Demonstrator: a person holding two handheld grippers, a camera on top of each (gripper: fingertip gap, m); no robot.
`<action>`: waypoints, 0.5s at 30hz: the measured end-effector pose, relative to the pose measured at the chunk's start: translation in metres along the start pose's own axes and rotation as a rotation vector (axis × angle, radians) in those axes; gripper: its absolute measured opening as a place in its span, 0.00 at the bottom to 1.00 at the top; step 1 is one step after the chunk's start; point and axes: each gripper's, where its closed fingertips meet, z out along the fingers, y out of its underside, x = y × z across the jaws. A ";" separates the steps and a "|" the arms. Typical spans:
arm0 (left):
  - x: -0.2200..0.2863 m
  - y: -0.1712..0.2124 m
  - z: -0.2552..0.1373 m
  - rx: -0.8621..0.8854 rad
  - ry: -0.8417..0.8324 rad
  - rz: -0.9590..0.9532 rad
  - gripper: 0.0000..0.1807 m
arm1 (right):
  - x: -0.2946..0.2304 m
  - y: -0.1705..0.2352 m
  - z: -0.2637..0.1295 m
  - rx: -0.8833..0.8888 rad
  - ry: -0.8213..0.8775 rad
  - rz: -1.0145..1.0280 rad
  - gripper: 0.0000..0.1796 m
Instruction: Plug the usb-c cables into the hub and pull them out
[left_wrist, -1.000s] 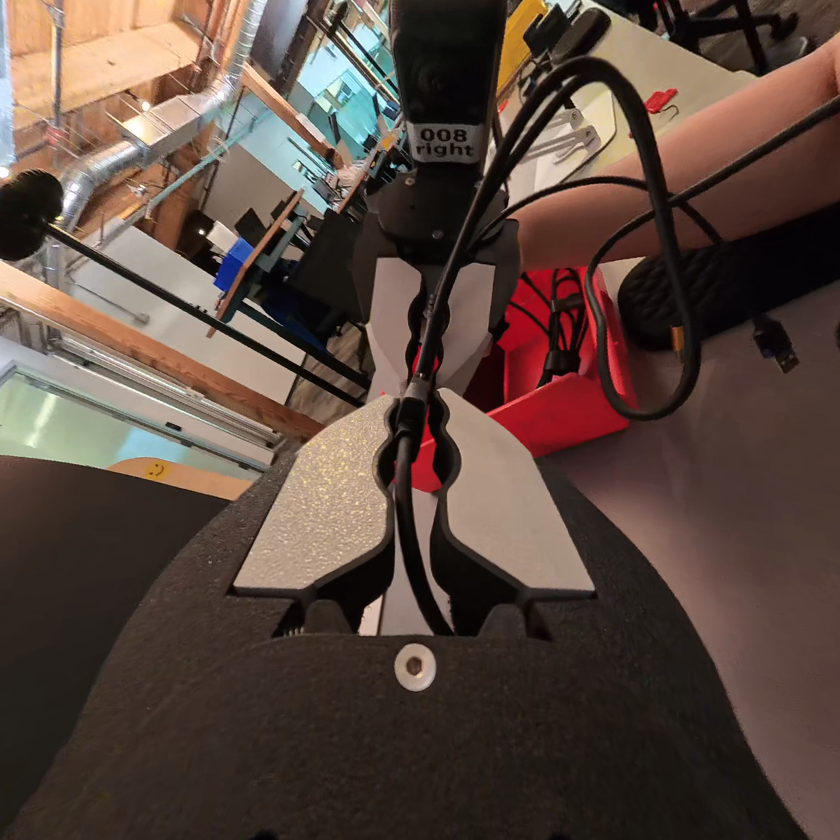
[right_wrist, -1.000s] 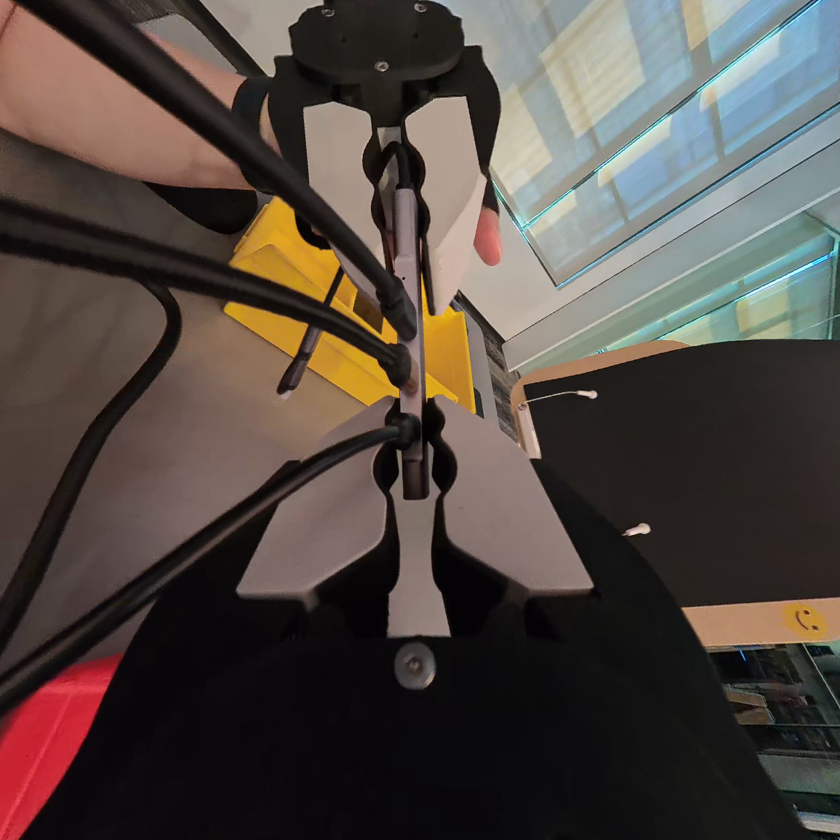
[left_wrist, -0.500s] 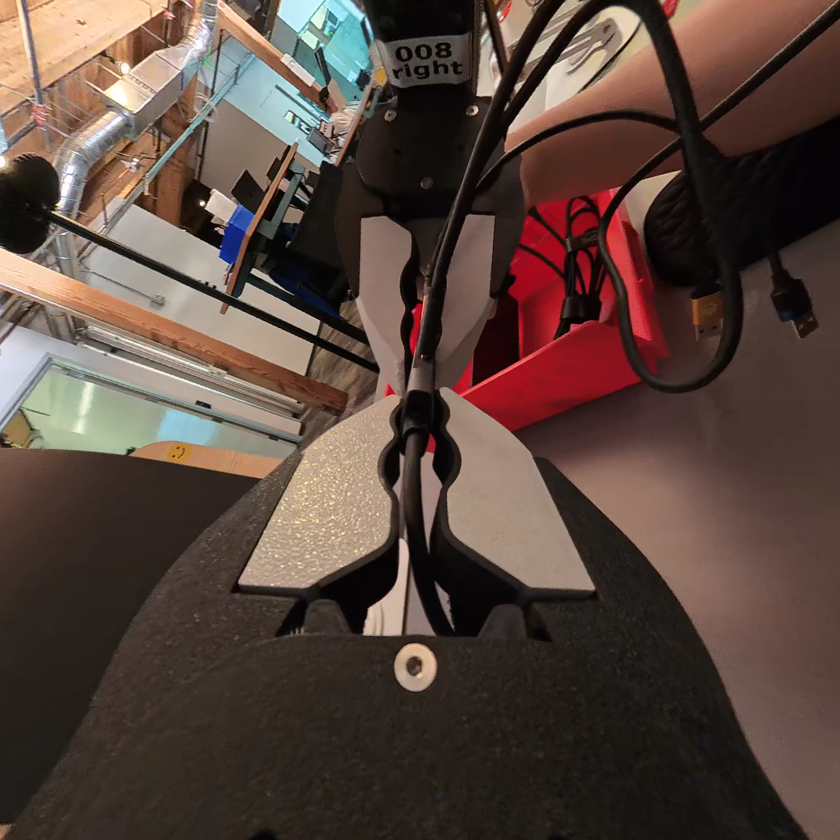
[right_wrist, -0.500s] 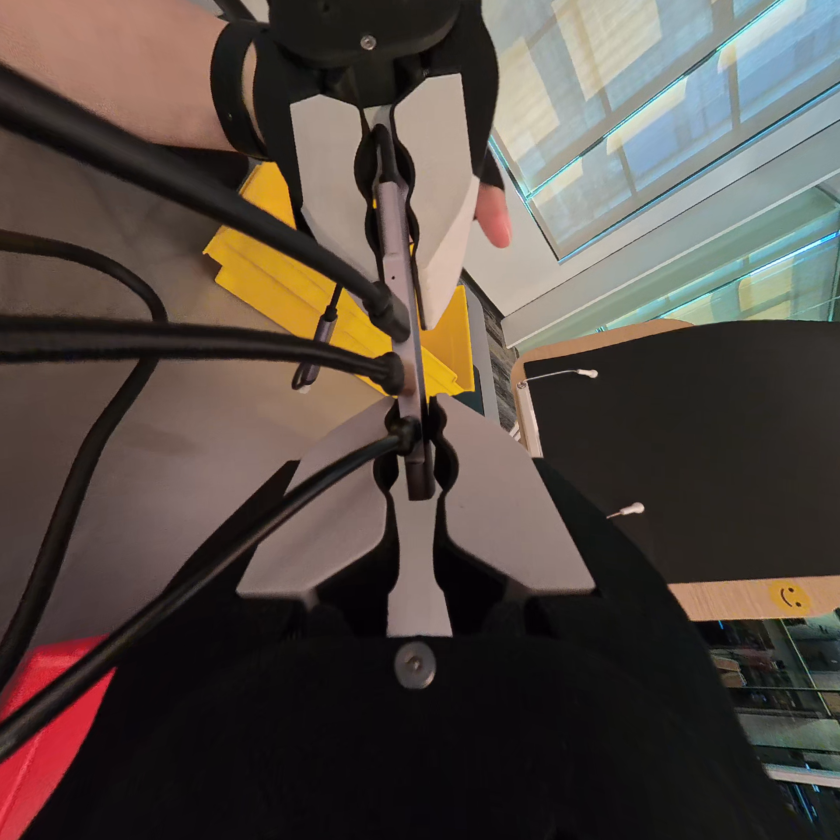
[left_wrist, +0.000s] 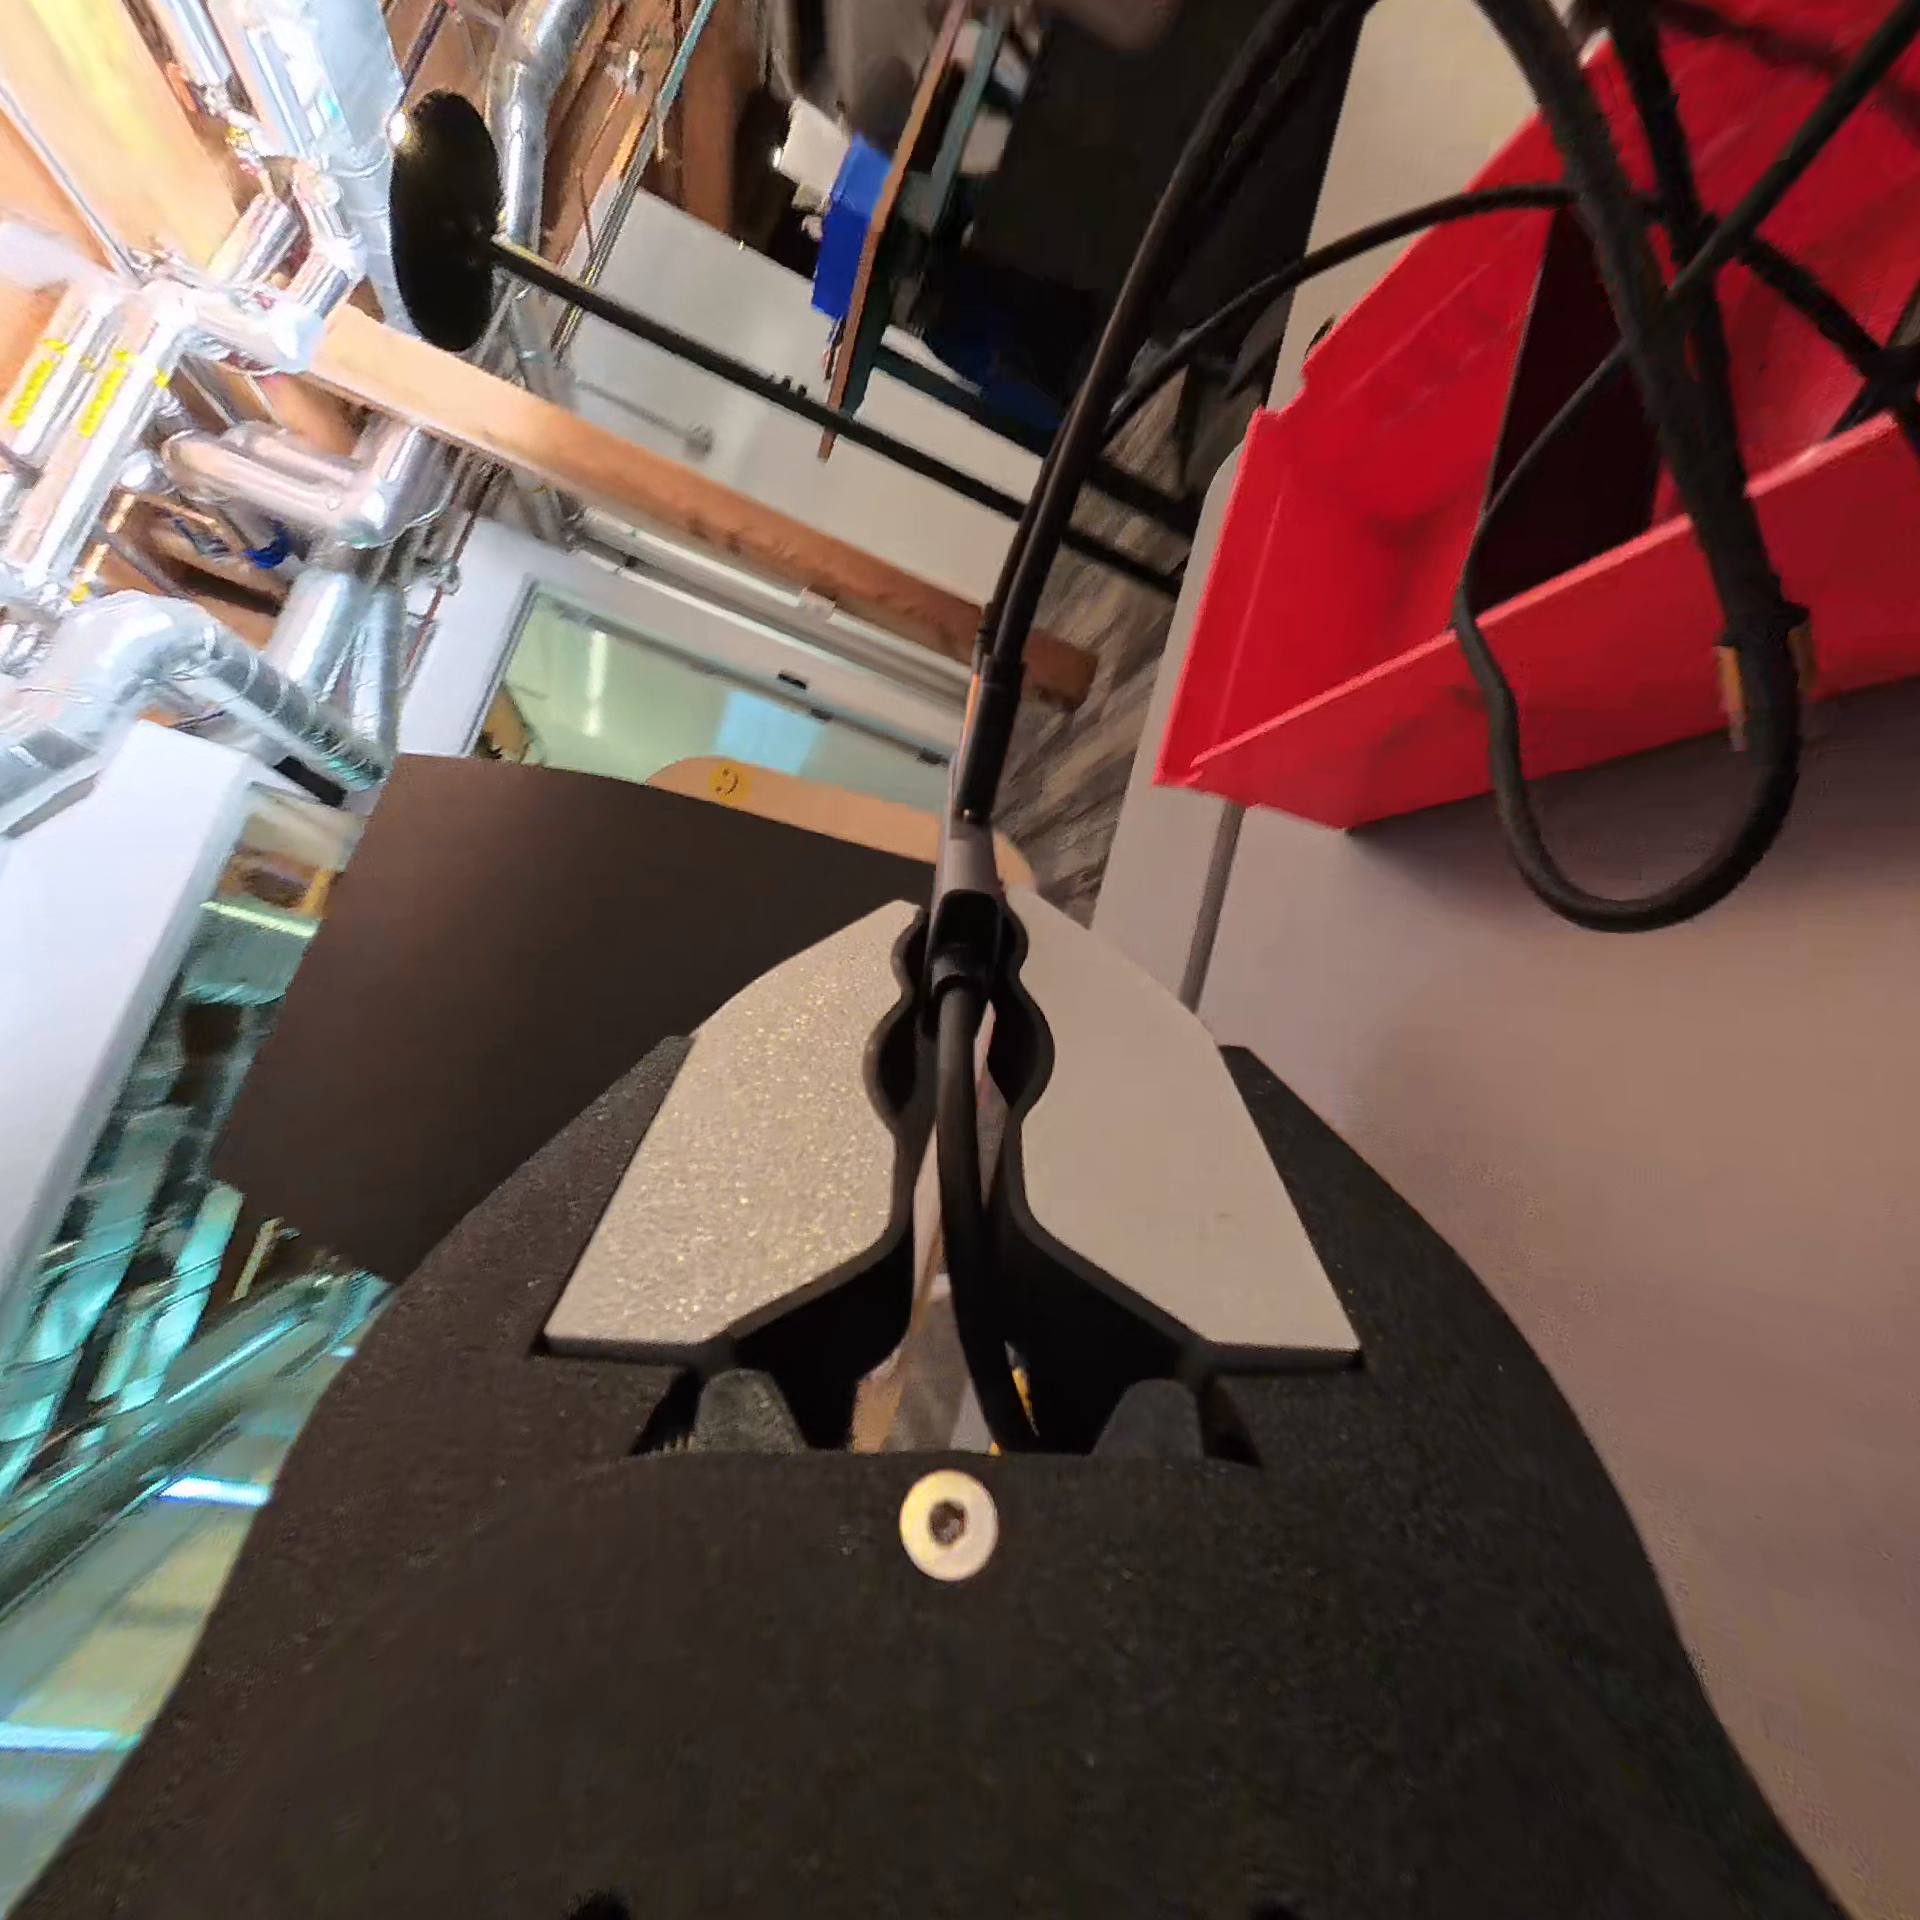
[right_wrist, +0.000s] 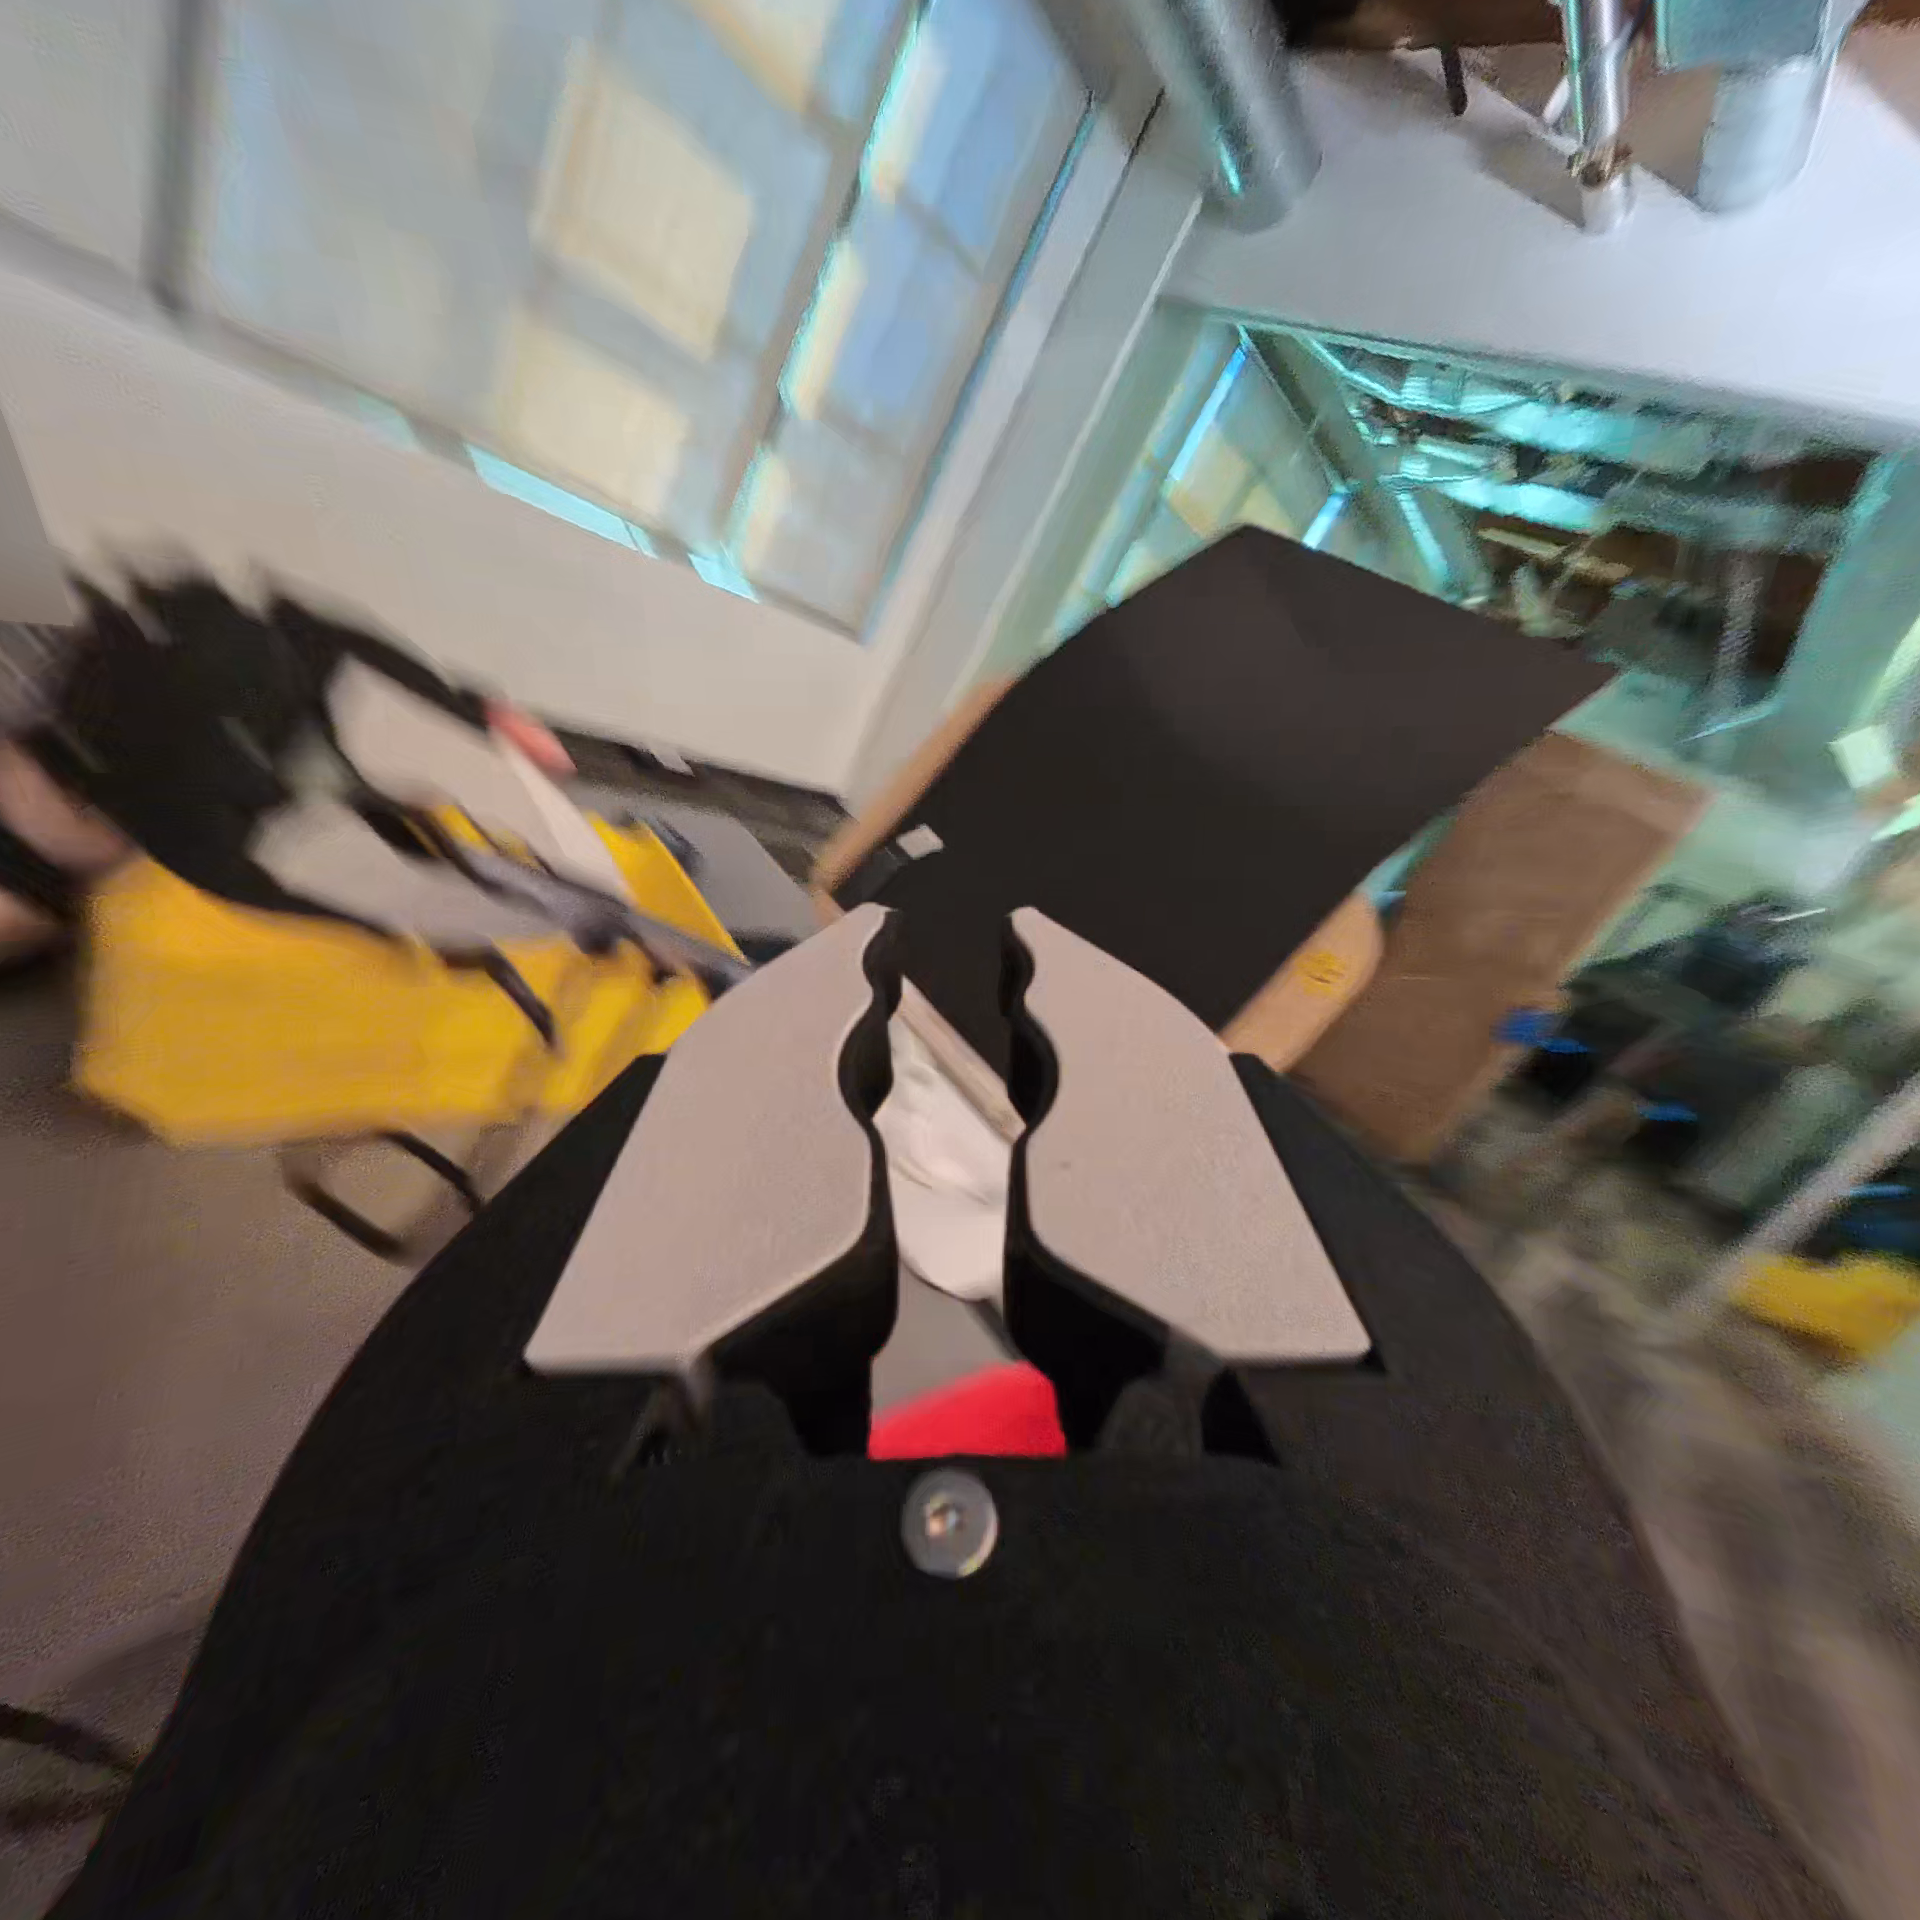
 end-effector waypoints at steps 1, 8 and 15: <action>-0.001 0.003 0.001 -0.017 -0.011 0.018 0.04 | -0.009 -0.016 0.001 0.044 -0.039 0.121 0.09; -0.005 0.009 0.002 -0.054 -0.069 0.092 0.05 | -0.086 0.037 0.048 -0.305 -0.191 0.145 0.08; -0.005 0.006 0.003 -0.064 -0.096 0.130 0.05 | -0.097 0.063 0.068 -0.351 -0.143 0.212 0.06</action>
